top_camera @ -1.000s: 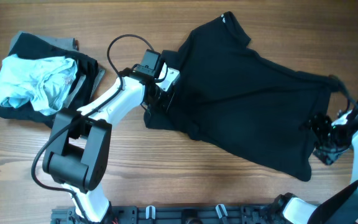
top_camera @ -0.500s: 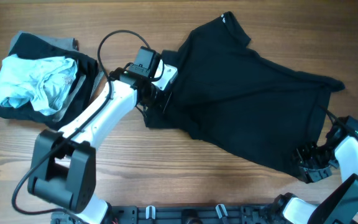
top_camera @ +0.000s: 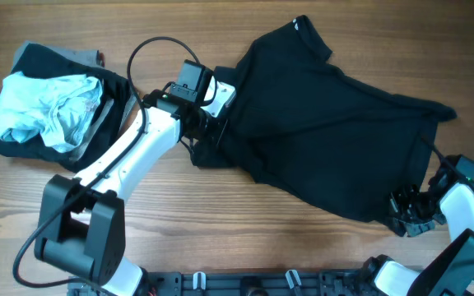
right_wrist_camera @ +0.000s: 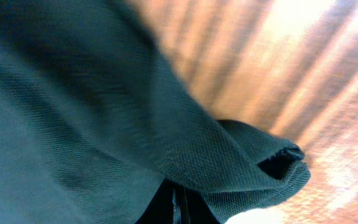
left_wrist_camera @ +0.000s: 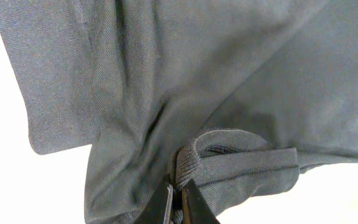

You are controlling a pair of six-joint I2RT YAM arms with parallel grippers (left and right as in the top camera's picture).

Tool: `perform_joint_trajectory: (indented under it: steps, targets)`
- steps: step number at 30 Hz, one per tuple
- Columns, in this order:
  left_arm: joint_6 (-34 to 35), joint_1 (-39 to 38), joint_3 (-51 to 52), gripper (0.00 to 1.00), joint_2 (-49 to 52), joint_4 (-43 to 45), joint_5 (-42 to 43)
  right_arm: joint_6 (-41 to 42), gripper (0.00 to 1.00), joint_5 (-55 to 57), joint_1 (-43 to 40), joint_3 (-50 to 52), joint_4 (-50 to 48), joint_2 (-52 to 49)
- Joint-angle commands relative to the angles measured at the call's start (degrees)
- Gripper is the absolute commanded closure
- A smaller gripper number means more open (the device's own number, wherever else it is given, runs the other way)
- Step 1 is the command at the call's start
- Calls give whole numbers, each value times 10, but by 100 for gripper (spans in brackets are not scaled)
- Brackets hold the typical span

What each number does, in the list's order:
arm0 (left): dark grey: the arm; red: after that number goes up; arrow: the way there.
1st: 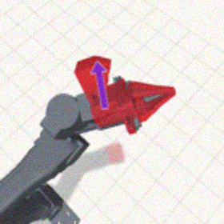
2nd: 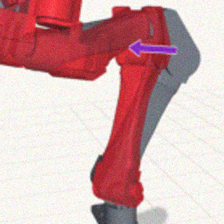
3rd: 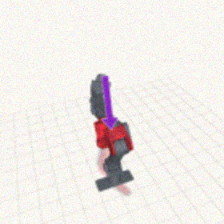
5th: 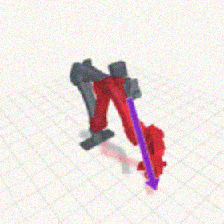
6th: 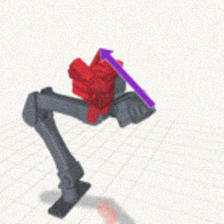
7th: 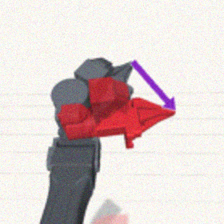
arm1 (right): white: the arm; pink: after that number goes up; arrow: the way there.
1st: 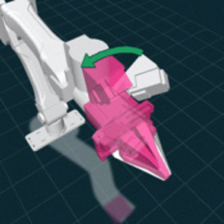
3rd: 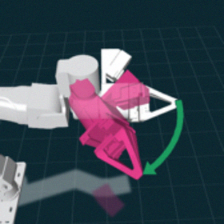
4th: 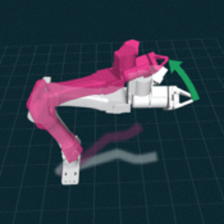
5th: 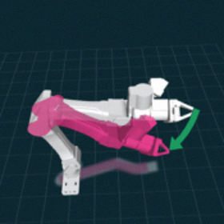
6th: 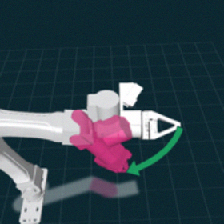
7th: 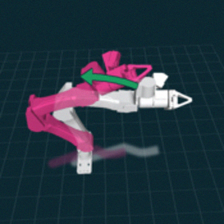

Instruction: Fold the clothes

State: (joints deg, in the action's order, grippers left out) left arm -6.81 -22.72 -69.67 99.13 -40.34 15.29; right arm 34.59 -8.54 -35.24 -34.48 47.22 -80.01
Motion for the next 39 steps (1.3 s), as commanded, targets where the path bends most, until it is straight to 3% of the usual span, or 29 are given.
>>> perform_joint_trajectory:
  steps: [1,5,6,8,9,11,14,16,18,21,22,27,31,35,36,39]
  targets:
    - [1,2,-1,96,-54,-7,-4,-28,96,-35,-1,-60,28,17]
    - [28,15,-1,96,-112,-3,-22,-48,93,-39,-1,-130,70,27]
    - [28,16,-1,96,-121,0,-22,-59,82,-41,-1,-137,71,27]
    - [27,17,-1,96,-132,5,-23,-63,41,-43,-1,-140,71,26]
    - [27,17,-1,96,-133,6,-23,-61,32,-44,-1,-139,72,26]
    - [28,17,-1,96,-131,7,-23,-59,27,-44,-1,-132,83,26]
    - [28,16,-1,96,-127,7,-23,-36,33,-29,-1,-92,80,25]
    - [27,16,-1,96,-125,13,-23,-15,52,-34,-1,-54,58,25]
    - [27,16,-1,96,-123,21,-23,-12,60,-35,-1,-28,34,25]
    - [28,16,-1,96,-121,26,-23,0,92,-33,-1,1,-58,25]
    - [28,16,-1,96,-121,27,-23,4,96,-33,-1,12,-87,25]
    - [28,16,-1,96,-121,28,-23,82,96,-15,-1,48,-180,-15]
    - [28,16,-1,96,-121,41,-23,122,96,-21,-1,57,-315,-113]
    - [28,16,-1,96,-121,82,-23,78,95,-138,0,38,-506,-192]
    - [28,16,-1,96,-121,90,-23,56,95,-163,0,29,-524,-192]
    - [28,16,-1,96,-121,101,-23,2,84,-243,0,-20,-508,-164]
